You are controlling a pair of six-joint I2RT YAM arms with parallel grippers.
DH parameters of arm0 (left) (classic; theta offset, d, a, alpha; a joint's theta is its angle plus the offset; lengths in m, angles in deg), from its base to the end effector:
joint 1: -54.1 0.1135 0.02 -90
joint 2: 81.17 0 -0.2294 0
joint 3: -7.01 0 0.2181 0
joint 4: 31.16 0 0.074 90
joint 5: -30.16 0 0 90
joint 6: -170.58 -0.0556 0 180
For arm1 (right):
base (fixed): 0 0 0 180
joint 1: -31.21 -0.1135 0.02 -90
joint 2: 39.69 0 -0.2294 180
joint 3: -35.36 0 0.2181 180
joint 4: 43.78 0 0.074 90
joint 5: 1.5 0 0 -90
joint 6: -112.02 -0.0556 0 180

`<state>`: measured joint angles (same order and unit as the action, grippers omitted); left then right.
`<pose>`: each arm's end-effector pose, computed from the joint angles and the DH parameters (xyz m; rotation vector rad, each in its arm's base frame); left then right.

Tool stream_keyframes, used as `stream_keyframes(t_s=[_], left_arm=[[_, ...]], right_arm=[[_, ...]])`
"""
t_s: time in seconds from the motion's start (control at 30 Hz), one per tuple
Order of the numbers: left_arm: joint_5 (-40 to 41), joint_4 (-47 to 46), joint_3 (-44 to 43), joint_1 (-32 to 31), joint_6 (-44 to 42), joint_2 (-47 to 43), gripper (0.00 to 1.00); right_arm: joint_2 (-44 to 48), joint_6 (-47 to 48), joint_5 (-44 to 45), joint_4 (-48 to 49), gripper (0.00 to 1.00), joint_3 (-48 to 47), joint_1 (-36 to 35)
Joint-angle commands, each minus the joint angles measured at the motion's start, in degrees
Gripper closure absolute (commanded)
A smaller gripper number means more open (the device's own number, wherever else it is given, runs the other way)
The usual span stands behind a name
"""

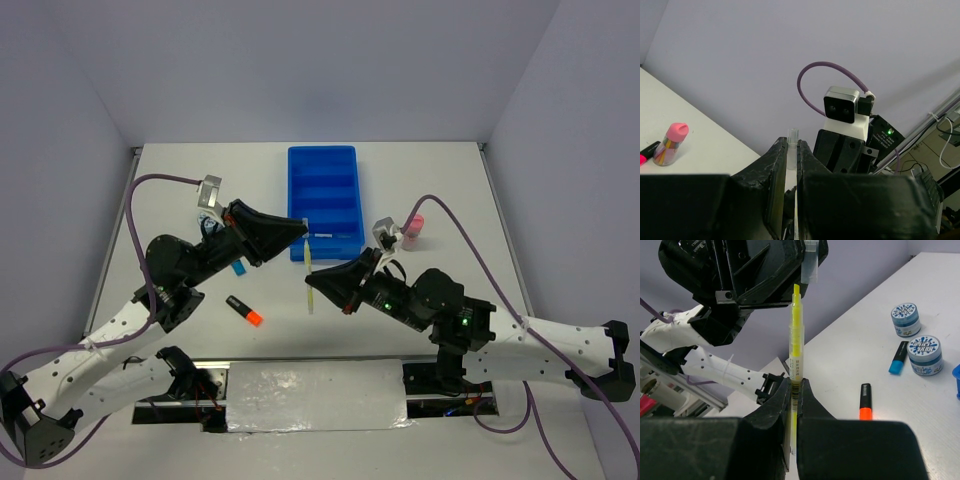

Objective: Sort the stationery into containers
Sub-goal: Close the pen cap on the pen.

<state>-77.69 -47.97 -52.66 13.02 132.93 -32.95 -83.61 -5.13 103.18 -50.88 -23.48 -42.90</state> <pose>0.1341 -0.1395 0.3880 0.1981 1.2389 -1.6084 0.0661 0.1809 0.3462 -0.4076 1.5130 1.2475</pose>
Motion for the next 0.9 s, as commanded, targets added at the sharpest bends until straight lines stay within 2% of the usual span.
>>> stream_keyframes(t_s=[0.0, 0.87], left_arm=[[0.4, -2.6, -0.9, -0.2, -1.5, -0.6, 1.0], [-0.6, -3.9, 0.6, -0.2, -0.5, -0.2, 1.0]], right_arm=[[-0.4, 0.4, 1.7, 0.5, 1.0, -2.2, -0.2], [-1.3, 1.9, 3.7, -1.3, 1.0, -5.3, 0.2]])
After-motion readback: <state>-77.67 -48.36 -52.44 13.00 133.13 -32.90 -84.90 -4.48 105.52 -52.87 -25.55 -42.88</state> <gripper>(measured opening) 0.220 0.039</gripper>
